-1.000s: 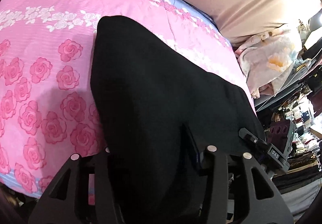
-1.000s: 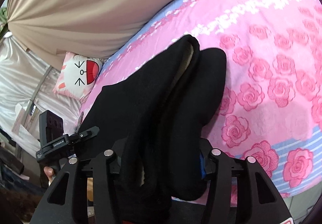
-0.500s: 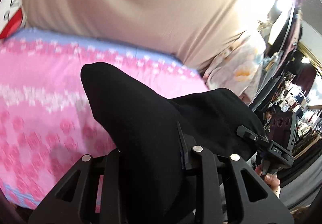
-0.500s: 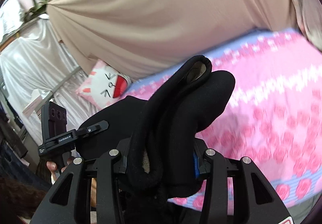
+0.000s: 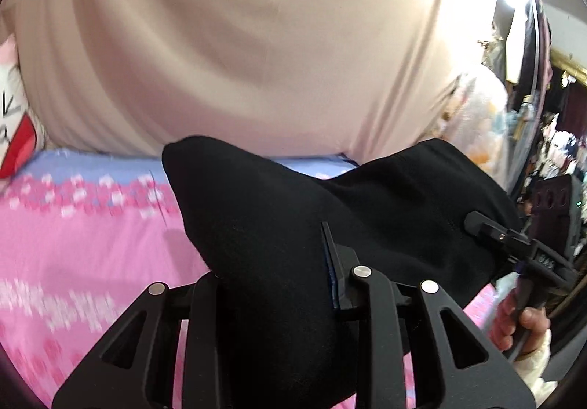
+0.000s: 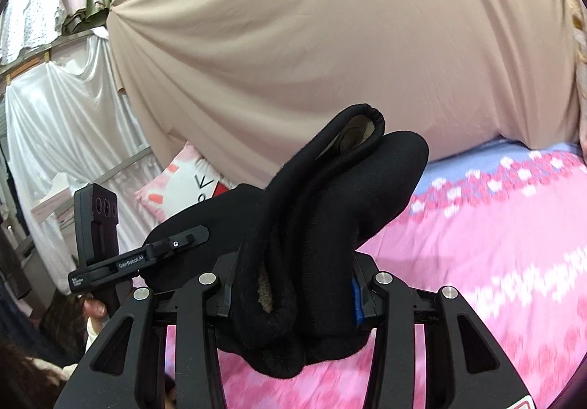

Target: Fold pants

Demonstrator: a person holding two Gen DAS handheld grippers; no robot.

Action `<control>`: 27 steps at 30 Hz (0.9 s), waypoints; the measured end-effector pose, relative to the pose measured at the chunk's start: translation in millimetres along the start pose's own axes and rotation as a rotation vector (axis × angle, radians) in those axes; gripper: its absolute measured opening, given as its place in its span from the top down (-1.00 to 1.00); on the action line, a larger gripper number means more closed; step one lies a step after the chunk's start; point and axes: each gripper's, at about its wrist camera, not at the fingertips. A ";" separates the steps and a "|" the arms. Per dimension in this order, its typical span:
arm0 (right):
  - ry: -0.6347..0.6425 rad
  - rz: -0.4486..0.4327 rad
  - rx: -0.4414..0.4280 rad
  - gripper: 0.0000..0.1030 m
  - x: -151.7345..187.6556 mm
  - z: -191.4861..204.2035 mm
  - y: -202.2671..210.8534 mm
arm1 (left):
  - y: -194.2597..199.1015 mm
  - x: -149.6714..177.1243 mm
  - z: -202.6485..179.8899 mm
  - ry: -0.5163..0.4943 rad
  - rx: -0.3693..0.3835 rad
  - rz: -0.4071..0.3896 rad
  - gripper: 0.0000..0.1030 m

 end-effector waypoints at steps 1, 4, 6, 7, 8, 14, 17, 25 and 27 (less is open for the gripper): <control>0.001 -0.005 -0.001 0.20 -5.4 -3.2 -7.5 | -10.3 -7.1 3.7 -0.010 -0.014 -0.004 0.49; 0.008 -0.025 -0.006 0.20 -22.5 -15.0 -32.4 | -34.1 -24.5 15.4 -0.021 -0.040 -0.027 0.49; 0.007 -0.033 -0.012 0.20 -31.5 -23.0 -46.8 | -46.3 -31.0 23.0 -0.031 -0.053 -0.041 0.49; 0.002 -0.037 -0.015 0.20 -36.4 -28.5 -55.5 | -54.6 -34.4 27.2 -0.033 -0.065 -0.045 0.49; -0.001 -0.039 -0.017 0.20 -40.4 -32.9 -63.0 | -62.1 -37.1 30.6 -0.038 -0.073 -0.048 0.49; -0.017 -0.026 -0.013 0.20 -52.2 -61.4 -110.1 | -110.3 -41.3 54.3 -0.051 -0.123 -0.040 0.48; -0.024 -0.012 -0.007 0.20 -54.9 -73.8 -133.3 | -132.4 -37.1 65.3 -0.061 -0.146 -0.035 0.48; -0.058 0.030 0.015 0.20 -46.1 -107.8 -181.2 | -184.2 -24.2 95.9 -0.050 -0.168 0.011 0.48; -0.066 0.034 0.018 0.20 -42.6 -115.5 -189.1 | -193.8 -20.6 101.6 -0.044 -0.169 0.019 0.48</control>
Point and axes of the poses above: each gripper's, at about its wrist camera, not at the fingertips, and y roughly against the way its jaws point, z to its left, x to its underside, and after that the axes turned 6 degrees about -y, right-handed
